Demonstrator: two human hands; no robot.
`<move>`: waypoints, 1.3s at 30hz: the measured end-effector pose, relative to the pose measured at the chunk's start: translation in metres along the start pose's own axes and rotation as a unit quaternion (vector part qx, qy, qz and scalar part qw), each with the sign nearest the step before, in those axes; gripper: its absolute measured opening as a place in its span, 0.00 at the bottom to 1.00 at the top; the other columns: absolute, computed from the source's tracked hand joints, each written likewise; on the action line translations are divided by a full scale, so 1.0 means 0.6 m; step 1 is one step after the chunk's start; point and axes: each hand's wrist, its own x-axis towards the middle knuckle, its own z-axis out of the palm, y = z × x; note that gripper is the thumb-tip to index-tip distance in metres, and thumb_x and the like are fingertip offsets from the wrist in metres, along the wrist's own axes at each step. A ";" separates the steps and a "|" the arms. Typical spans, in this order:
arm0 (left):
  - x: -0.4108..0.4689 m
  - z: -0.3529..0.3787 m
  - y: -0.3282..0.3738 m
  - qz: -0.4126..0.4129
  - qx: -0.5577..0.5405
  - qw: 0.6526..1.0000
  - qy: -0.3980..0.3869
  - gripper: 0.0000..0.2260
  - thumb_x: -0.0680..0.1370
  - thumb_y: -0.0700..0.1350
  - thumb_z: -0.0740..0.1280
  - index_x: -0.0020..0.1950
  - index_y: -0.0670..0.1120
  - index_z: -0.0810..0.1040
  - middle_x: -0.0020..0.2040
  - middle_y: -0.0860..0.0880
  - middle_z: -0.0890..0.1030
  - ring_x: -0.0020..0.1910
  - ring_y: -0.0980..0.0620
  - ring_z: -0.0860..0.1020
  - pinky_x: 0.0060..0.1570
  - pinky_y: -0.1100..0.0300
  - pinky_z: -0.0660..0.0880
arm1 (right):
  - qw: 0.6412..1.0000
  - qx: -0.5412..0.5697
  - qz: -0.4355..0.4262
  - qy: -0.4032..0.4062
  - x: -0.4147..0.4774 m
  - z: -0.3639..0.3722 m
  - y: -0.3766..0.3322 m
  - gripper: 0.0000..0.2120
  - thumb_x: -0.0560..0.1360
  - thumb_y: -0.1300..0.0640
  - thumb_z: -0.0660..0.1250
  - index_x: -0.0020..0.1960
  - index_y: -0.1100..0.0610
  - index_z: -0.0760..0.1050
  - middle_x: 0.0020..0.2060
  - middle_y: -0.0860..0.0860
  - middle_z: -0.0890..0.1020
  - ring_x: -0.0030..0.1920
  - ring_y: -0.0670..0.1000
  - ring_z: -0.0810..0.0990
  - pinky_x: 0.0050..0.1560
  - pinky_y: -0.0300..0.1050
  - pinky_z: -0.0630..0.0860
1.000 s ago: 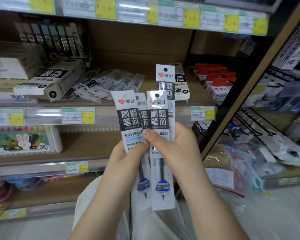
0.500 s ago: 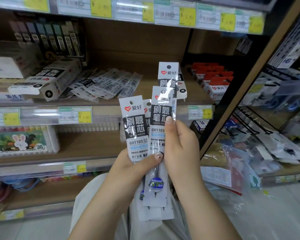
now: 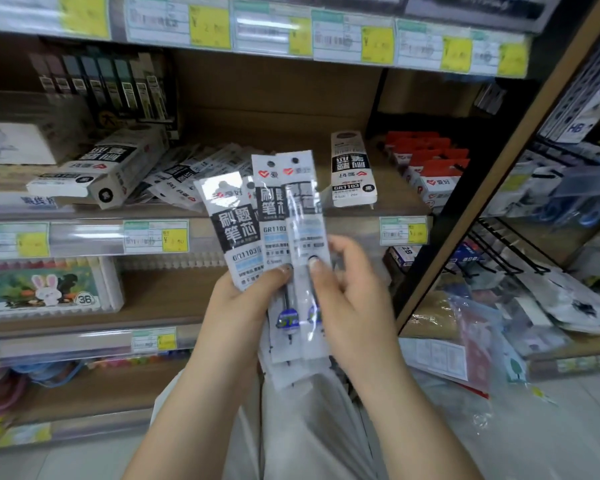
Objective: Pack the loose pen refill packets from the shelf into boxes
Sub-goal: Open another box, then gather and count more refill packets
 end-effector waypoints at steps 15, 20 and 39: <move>0.013 0.015 0.000 0.010 0.176 0.962 -0.208 0.08 0.67 0.37 0.65 0.42 0.42 0.82 0.39 0.43 0.85 0.40 0.46 0.83 0.40 0.58 0.79 | 0.952 0.230 0.165 -0.113 0.025 -0.013 0.000 0.10 0.65 0.48 0.68 0.46 0.47 0.82 0.42 0.49 0.86 0.40 0.46 0.84 0.32 0.37 0.78; 0.027 0.017 0.019 -0.024 0.217 0.938 -0.269 0.05 0.66 0.36 0.65 0.39 0.40 0.81 0.35 0.42 0.82 0.38 0.47 0.82 0.43 0.56 0.78 | 0.953 0.189 0.178 -0.154 0.050 -0.002 -0.013 0.04 0.68 0.52 0.72 0.39 0.52 0.84 0.41 0.50 0.86 0.42 0.52 0.85 0.44 0.59 0.77; 0.032 -0.017 -0.023 -0.238 -0.312 0.920 -0.021 0.18 0.75 0.41 0.55 0.53 0.36 0.81 0.54 0.36 0.82 0.47 0.41 0.82 0.50 0.47 0.77 | 0.927 0.358 0.106 0.042 0.041 0.054 -0.011 0.04 0.67 0.58 0.70 0.34 0.51 0.83 0.33 0.53 0.85 0.38 0.51 0.84 0.40 0.44 0.79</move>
